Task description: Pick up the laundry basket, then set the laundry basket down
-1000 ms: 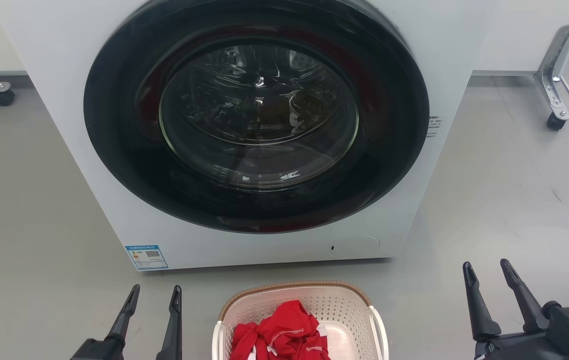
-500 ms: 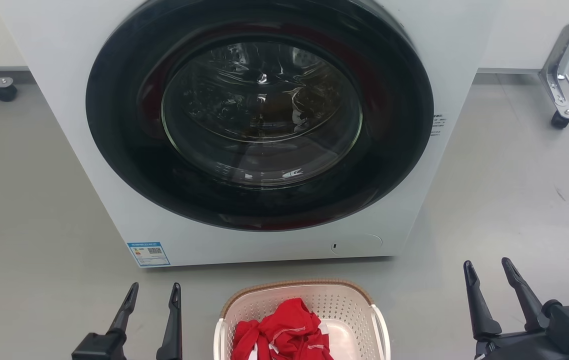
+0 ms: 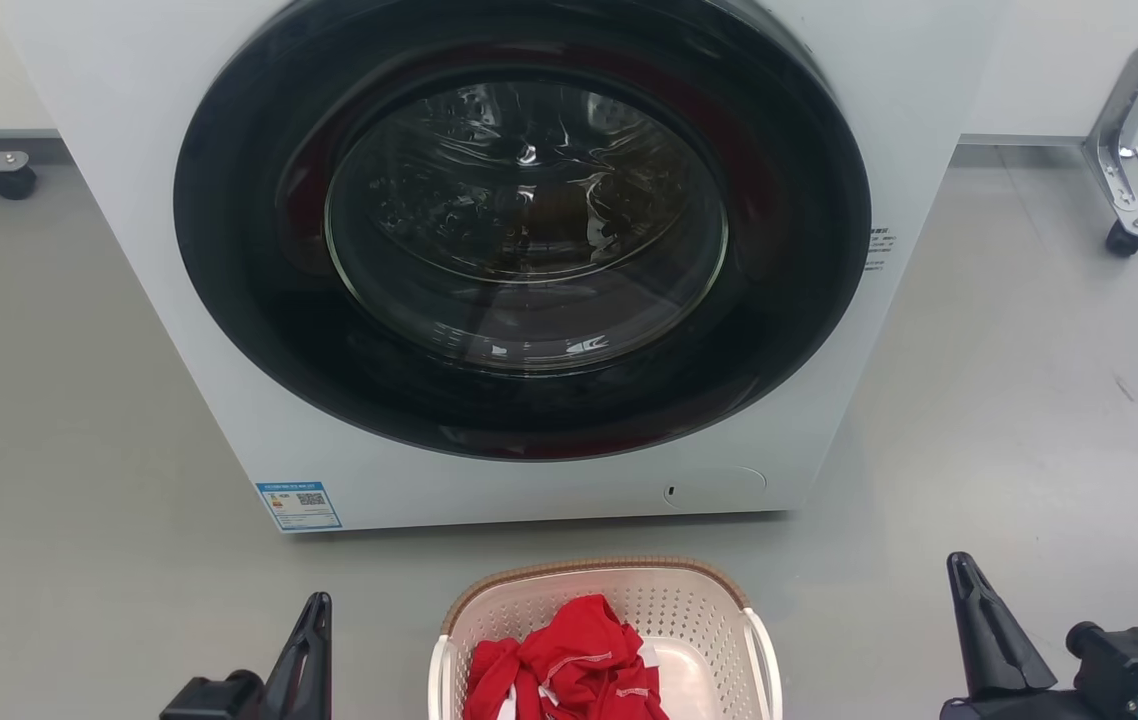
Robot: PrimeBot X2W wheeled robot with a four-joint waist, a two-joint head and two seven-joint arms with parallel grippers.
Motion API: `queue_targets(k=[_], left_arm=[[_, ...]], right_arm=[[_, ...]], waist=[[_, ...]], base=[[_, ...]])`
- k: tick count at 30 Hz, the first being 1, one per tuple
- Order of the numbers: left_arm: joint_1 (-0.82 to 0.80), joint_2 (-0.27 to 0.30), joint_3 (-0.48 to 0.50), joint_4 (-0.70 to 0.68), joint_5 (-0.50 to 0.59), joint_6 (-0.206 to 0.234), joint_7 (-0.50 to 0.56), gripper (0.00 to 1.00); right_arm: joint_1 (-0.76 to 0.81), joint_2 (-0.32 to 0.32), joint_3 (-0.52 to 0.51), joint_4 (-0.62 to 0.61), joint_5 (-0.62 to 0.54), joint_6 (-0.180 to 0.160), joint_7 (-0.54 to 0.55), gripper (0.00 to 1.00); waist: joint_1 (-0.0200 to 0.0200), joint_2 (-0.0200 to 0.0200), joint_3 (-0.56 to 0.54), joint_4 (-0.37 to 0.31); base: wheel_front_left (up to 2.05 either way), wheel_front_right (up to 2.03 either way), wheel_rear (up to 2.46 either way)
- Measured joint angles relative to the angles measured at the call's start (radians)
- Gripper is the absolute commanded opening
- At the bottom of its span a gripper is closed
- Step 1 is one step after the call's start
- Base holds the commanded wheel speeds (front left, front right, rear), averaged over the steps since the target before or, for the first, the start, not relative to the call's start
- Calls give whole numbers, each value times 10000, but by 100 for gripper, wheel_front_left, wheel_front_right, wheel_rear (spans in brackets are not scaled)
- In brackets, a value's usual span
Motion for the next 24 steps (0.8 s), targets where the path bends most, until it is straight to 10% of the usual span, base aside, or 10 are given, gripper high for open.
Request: queue_targets(k=[24], left_arm=[[-253,-280,878,652,-3239,-583,539,0]], right_arm=[[-183,594,-1185,537,2963,591,790,0]], waist=[[0,1,-59,-86]], base=[[0,0,0]])
